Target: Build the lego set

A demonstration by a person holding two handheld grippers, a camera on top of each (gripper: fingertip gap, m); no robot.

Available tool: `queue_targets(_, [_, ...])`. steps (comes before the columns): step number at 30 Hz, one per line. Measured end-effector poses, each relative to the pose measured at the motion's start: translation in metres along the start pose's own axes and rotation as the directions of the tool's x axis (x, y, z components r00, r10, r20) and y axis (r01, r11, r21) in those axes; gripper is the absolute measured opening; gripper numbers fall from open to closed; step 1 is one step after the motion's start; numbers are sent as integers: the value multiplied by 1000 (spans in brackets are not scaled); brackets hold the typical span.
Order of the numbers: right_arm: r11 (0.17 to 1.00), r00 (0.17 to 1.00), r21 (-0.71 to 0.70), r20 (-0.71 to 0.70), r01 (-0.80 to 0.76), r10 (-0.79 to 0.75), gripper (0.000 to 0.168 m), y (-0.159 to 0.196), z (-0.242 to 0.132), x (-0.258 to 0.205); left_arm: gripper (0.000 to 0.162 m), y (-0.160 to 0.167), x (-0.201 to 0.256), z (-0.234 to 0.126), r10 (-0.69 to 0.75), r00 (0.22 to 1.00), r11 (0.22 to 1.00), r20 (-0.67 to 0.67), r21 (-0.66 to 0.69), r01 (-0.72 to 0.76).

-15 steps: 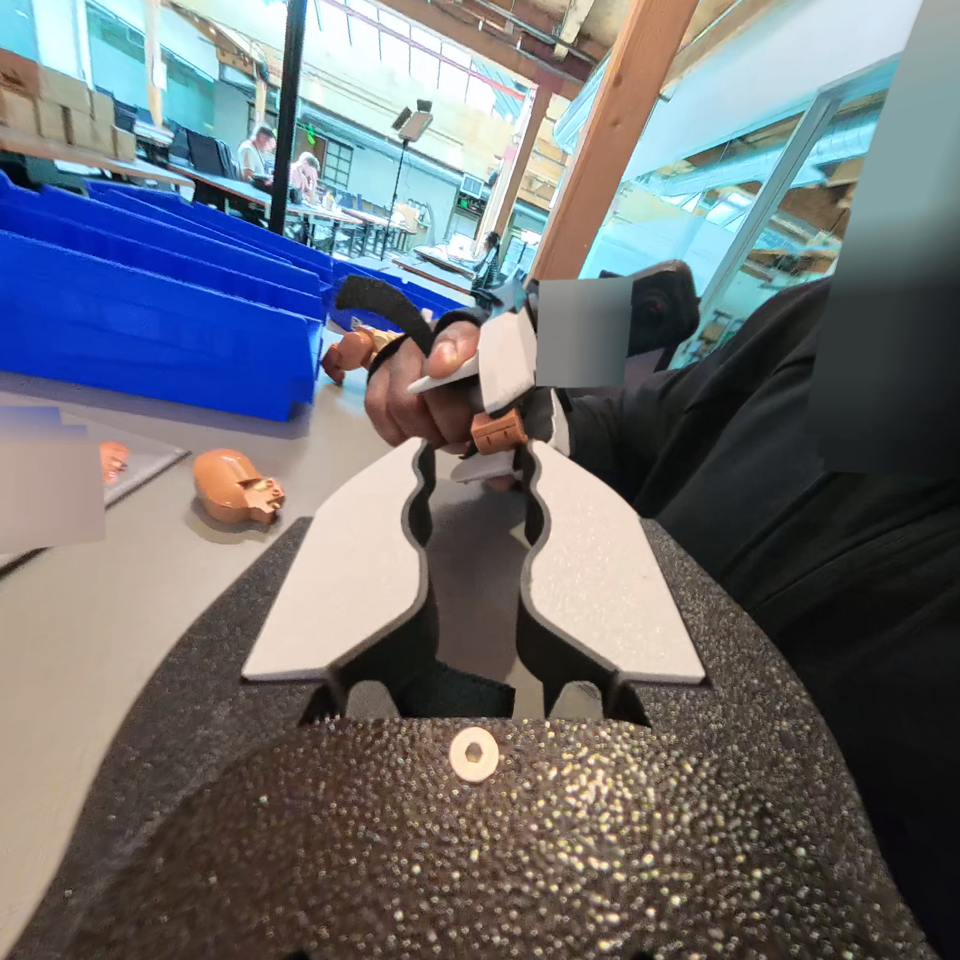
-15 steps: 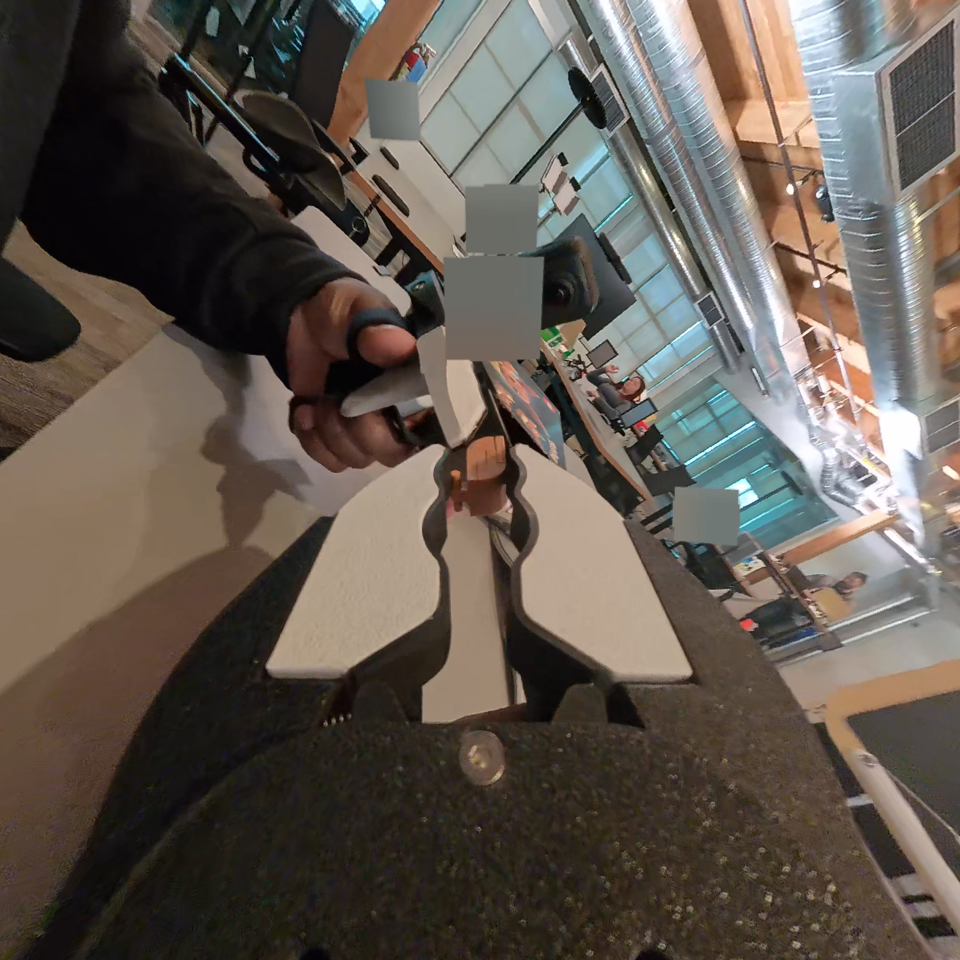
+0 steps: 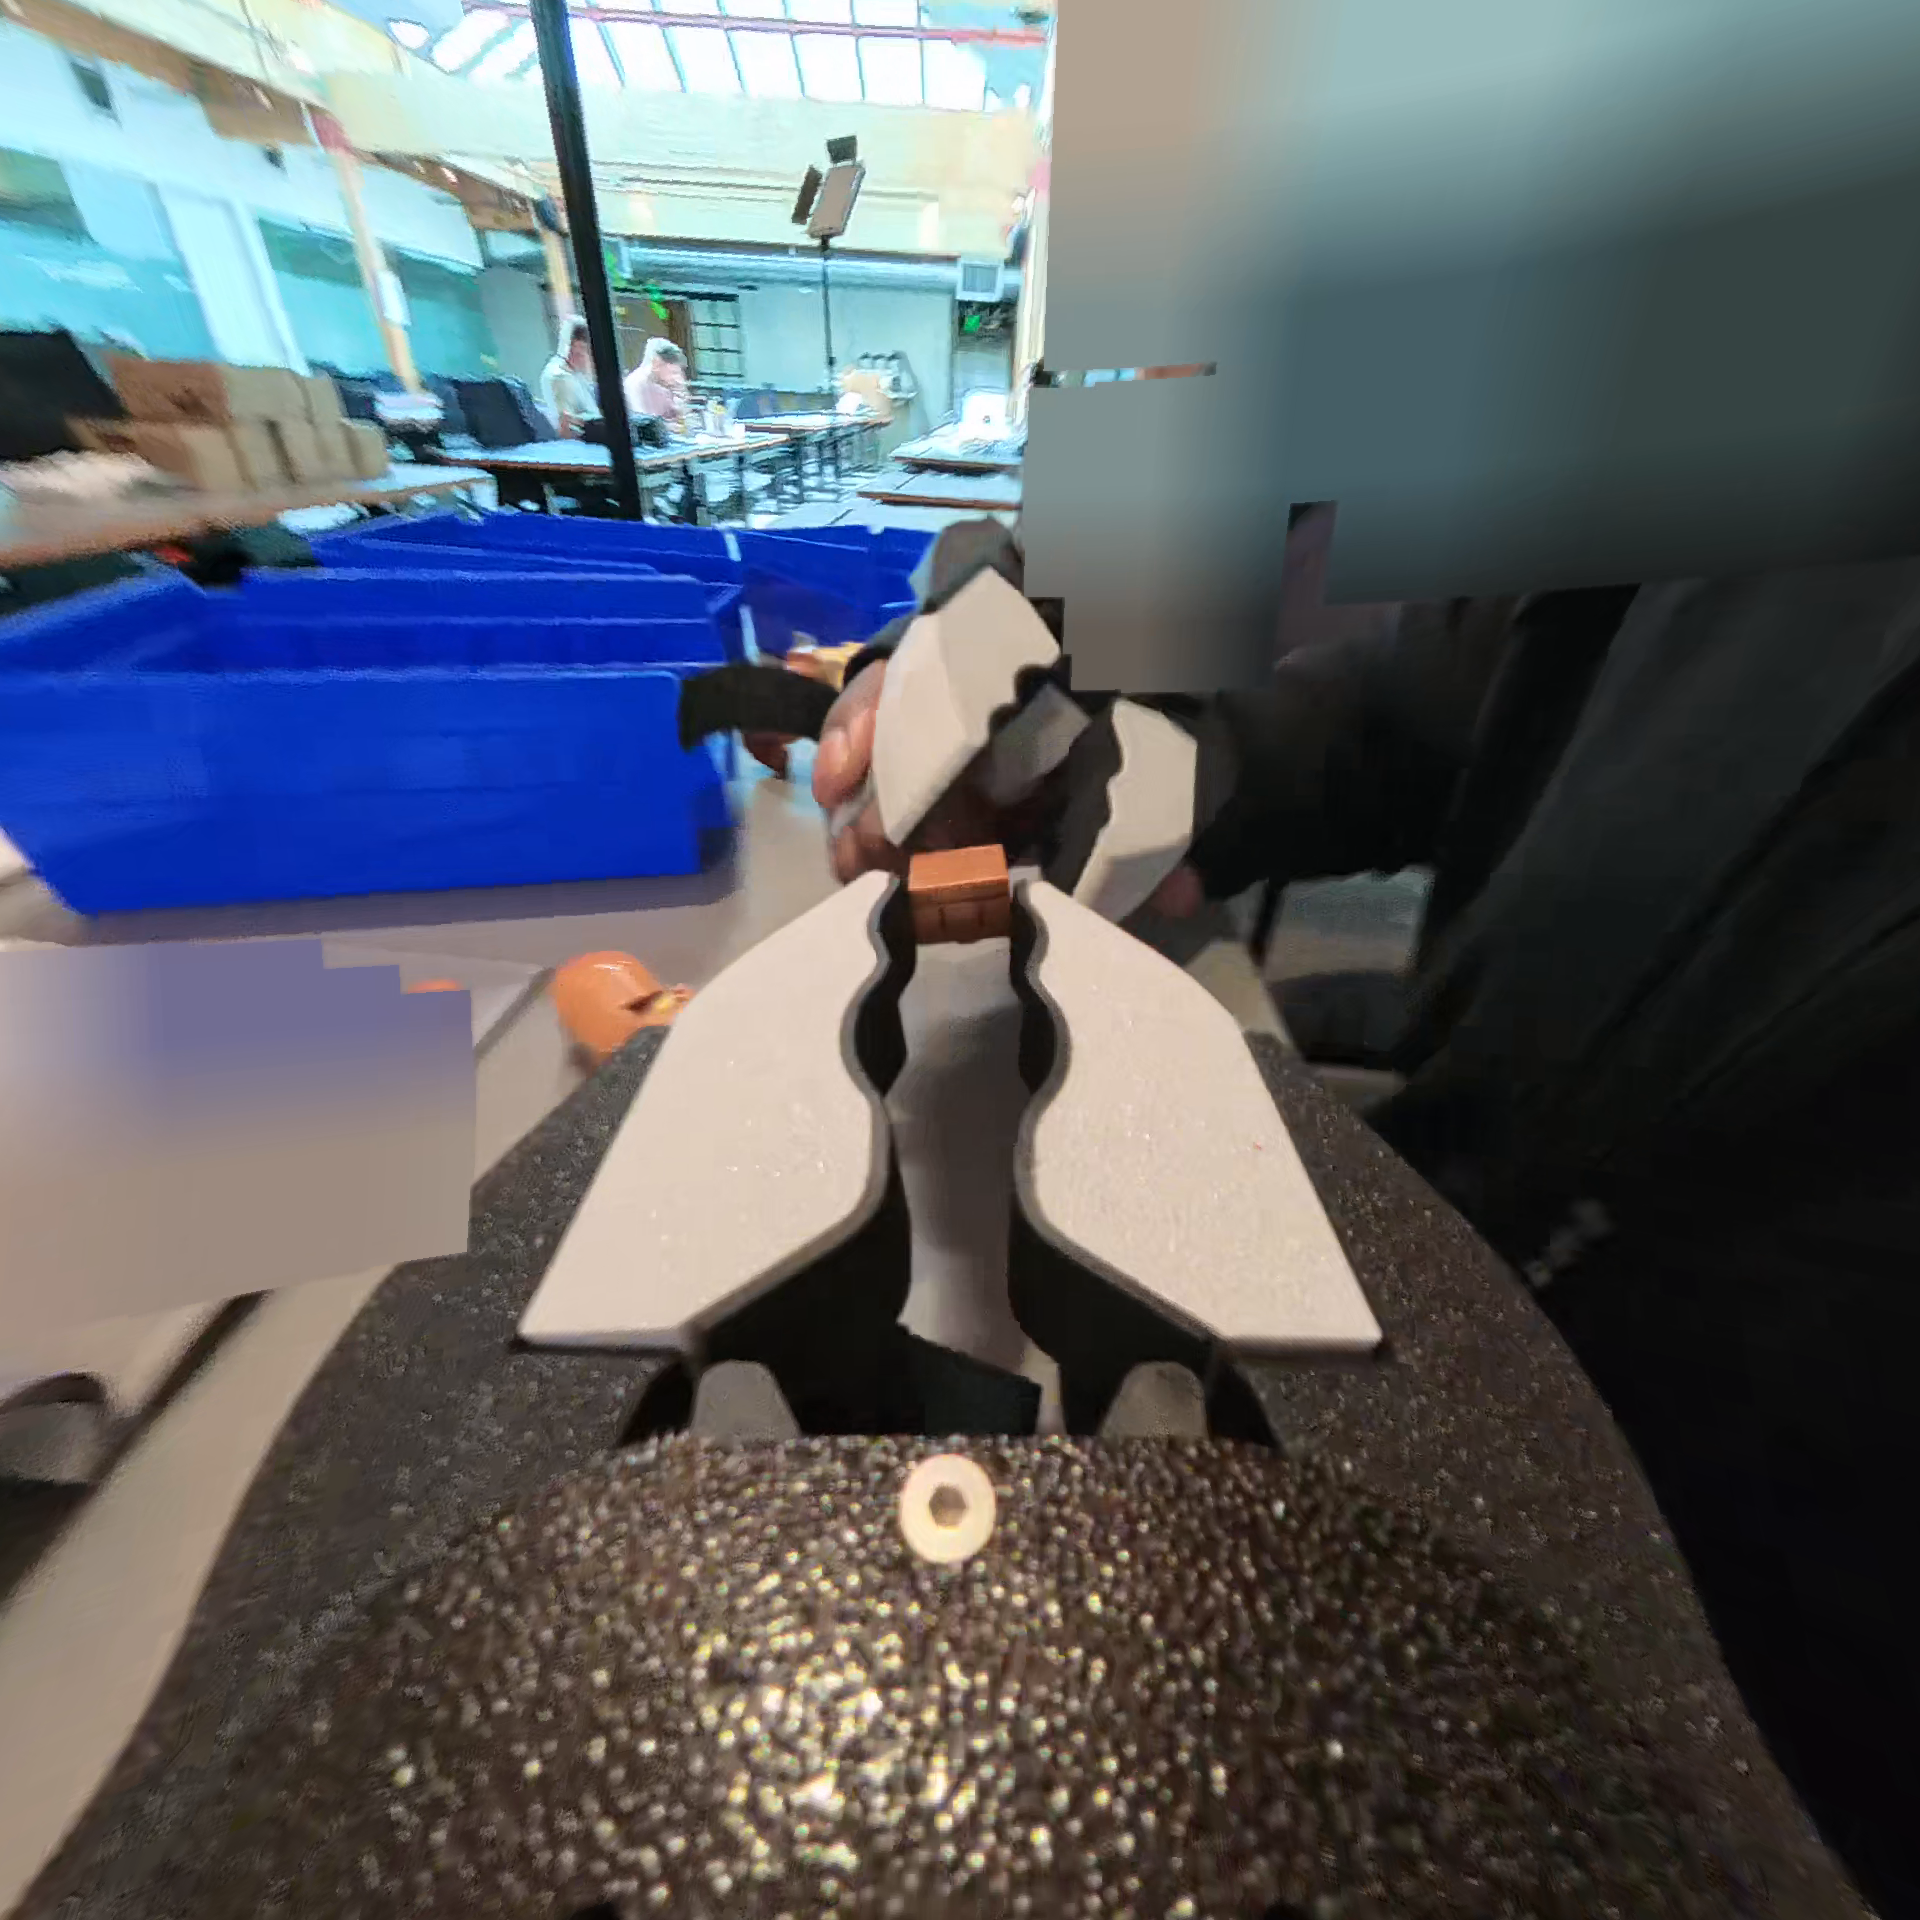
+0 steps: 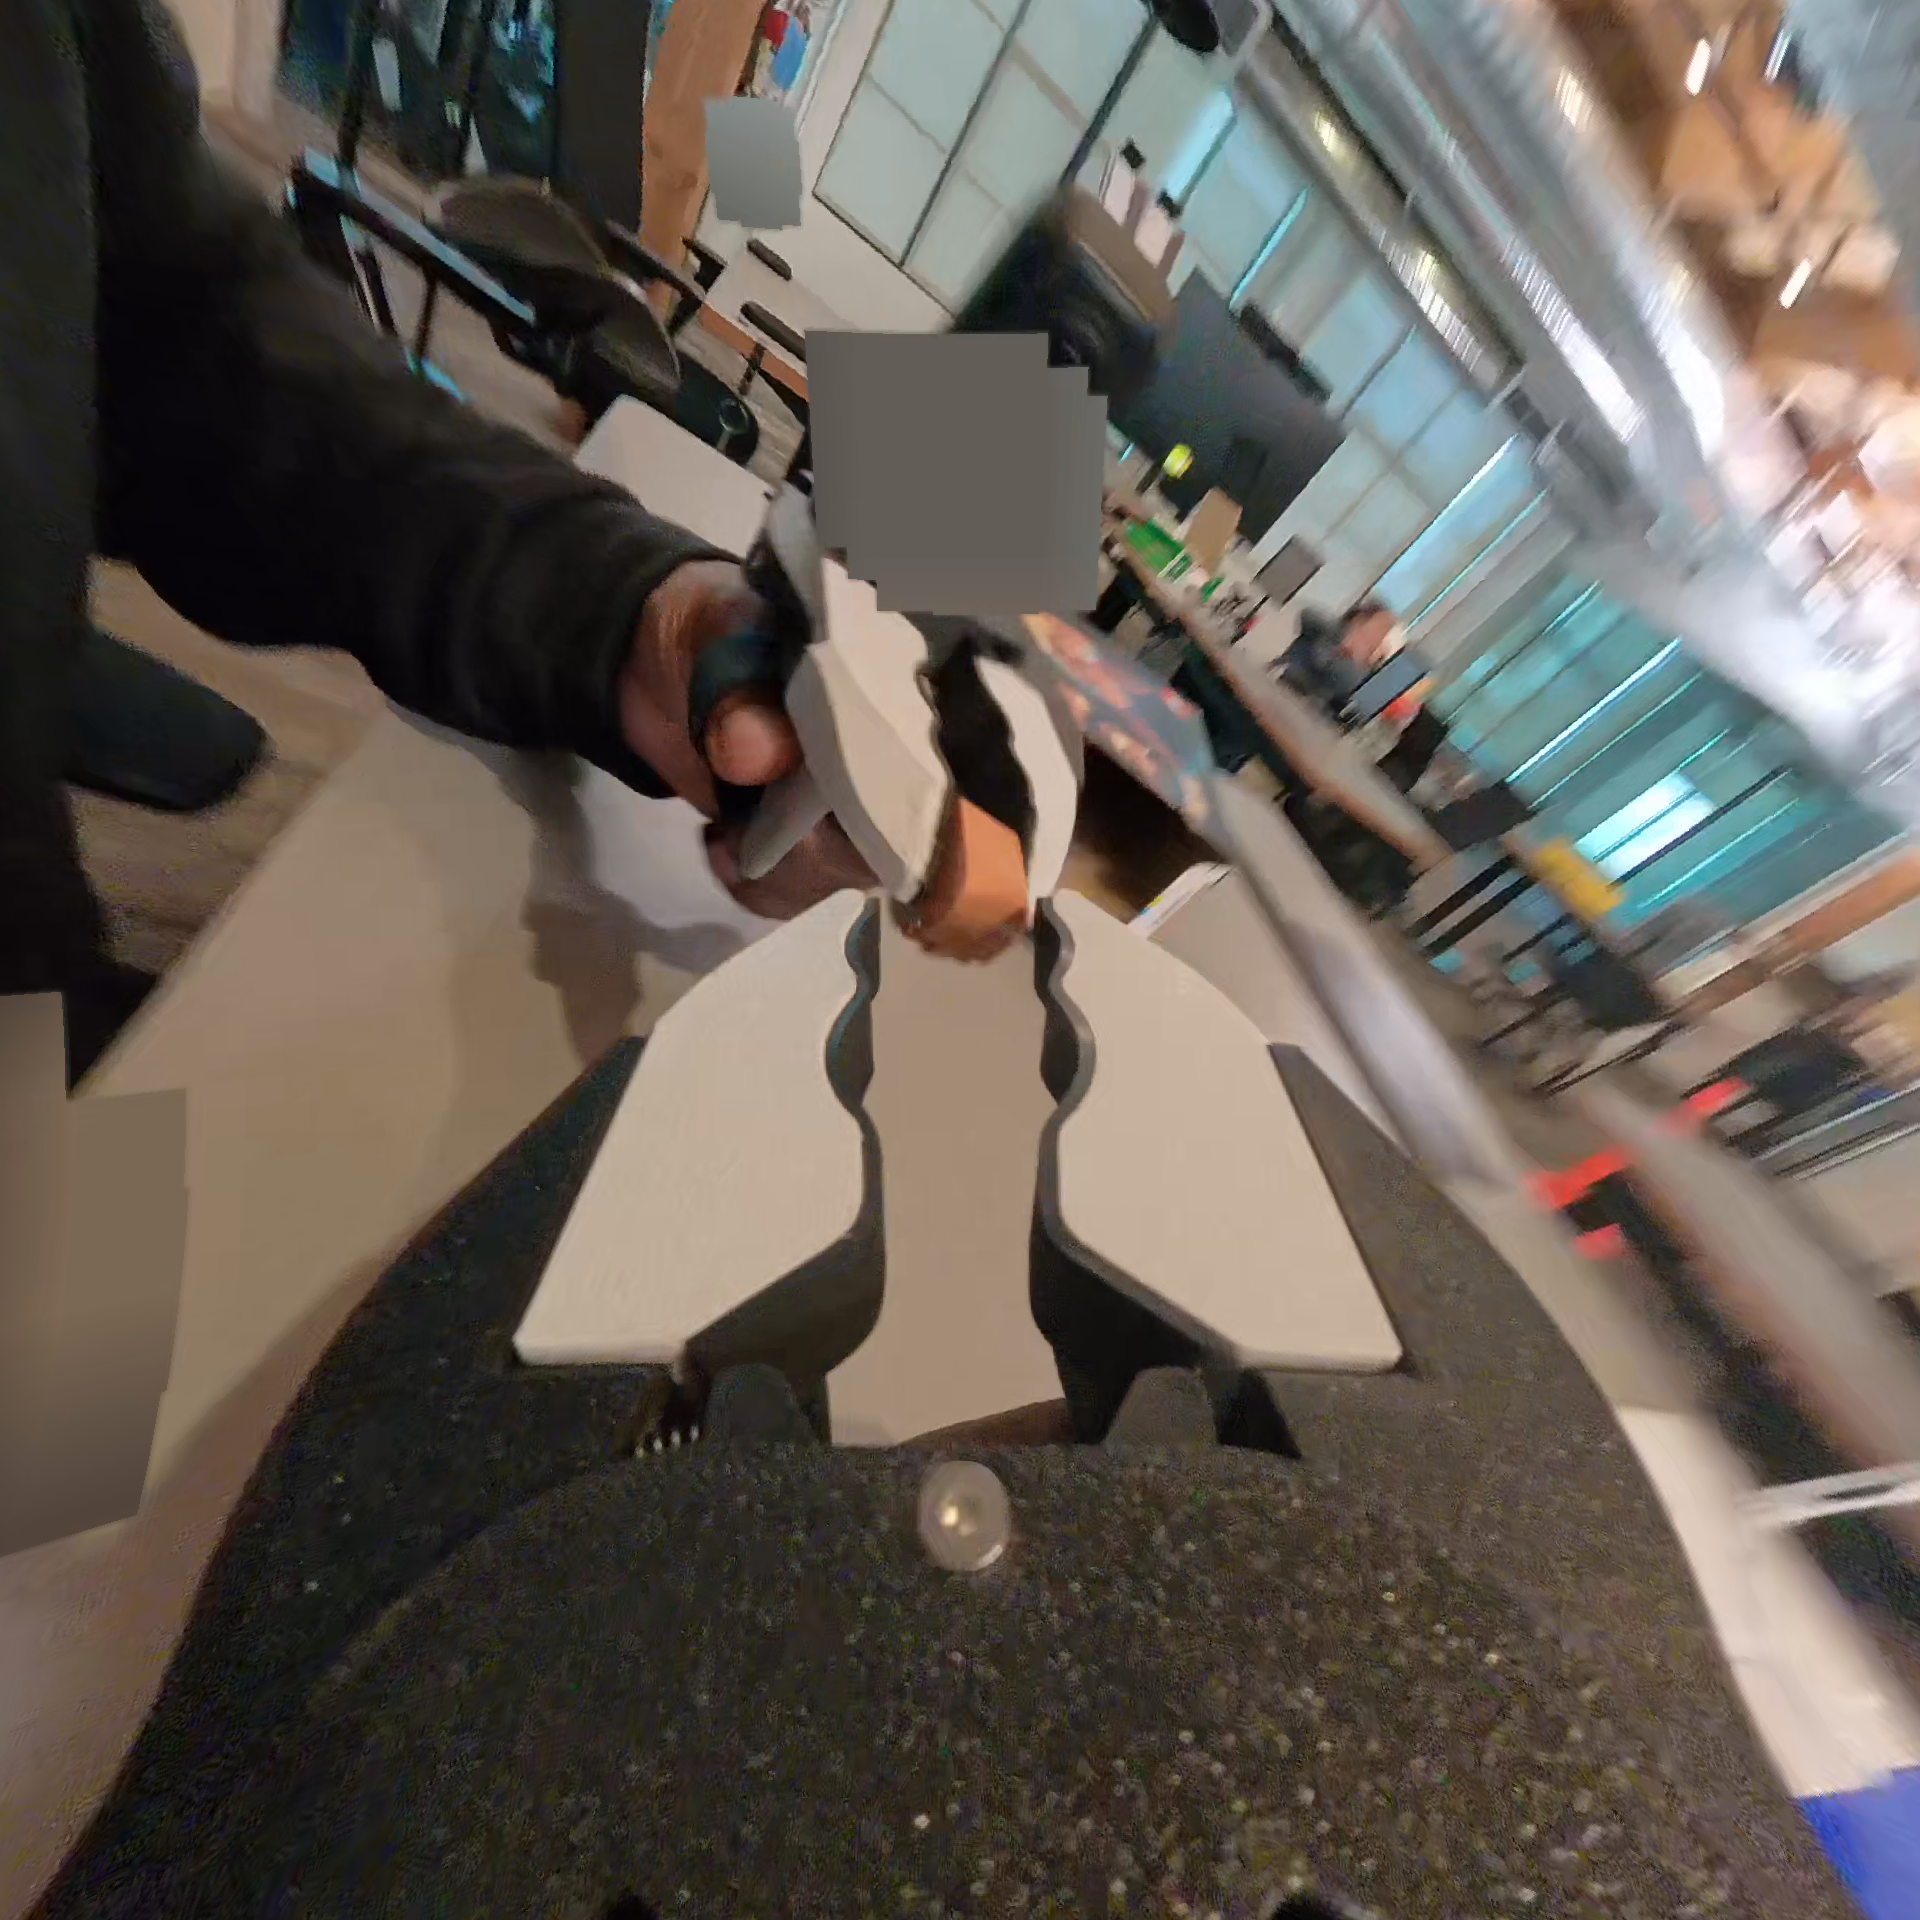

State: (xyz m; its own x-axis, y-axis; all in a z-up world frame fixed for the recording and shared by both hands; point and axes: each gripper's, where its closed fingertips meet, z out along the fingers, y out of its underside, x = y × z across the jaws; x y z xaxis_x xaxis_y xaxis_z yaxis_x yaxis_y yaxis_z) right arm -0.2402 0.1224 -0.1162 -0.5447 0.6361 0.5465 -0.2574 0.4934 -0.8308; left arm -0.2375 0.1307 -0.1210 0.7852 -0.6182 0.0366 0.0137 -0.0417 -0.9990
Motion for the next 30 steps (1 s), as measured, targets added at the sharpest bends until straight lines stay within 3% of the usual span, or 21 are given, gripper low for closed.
queue_targets(3, [910,906,-1,86,-415,414,33,1,-4,4,18,-3,-3,-8,259,963,966,73,-33,-257])
queue_targets(5, [751,739,-20,160,-660,654,35,-3,-2,6,18,-4,-5,-11,464,878,886,116,-80,-457])
queue_targets(7, [621,597,-58,221,-781,771,39,-5,1,3,18,-3,-3,-11,631,766,776,122,-122,-619])
queue_targets(9, [550,515,-107,243,-828,822,41,-4,6,-2,18,-2,0,-9,738,665,674,115,-153,-723])
queue_targets(12, [512,469,-138,257,-848,845,42,-2,11,-9,18,-2,7,-6,837,539,548,98,-157,-822])
queue_targets(17, [571,516,-123,306,-812,800,24,-7,9,-18,18,1,13,-3,896,437,444,76,-164,-881])
queue_targets(20, [632,586,-82,299,-771,753,23,-6,7,-18,18,2,13,-1,894,440,447,81,-162,-880])
queue_targets(22, [682,651,-39,264,-730,712,23,-5,6,-13,19,2,8,-1,870,481,492,104,-175,-853])
queue_targets(24, [751,737,4,197,-660,646,23,-4,3,-7,21,5,5,-5,794,597,608,118,-162,-777])
queue_targets(27, [843,844,59,82,-534,529,23,-4,-2,3,23,-3,7,-11,568,809,821,151,-43,-569])
queue_targets(30, [918,919,48,11,-393,393,23,-4,-1,2,23,-13,6,-11,391,907,916,154,31,-400])
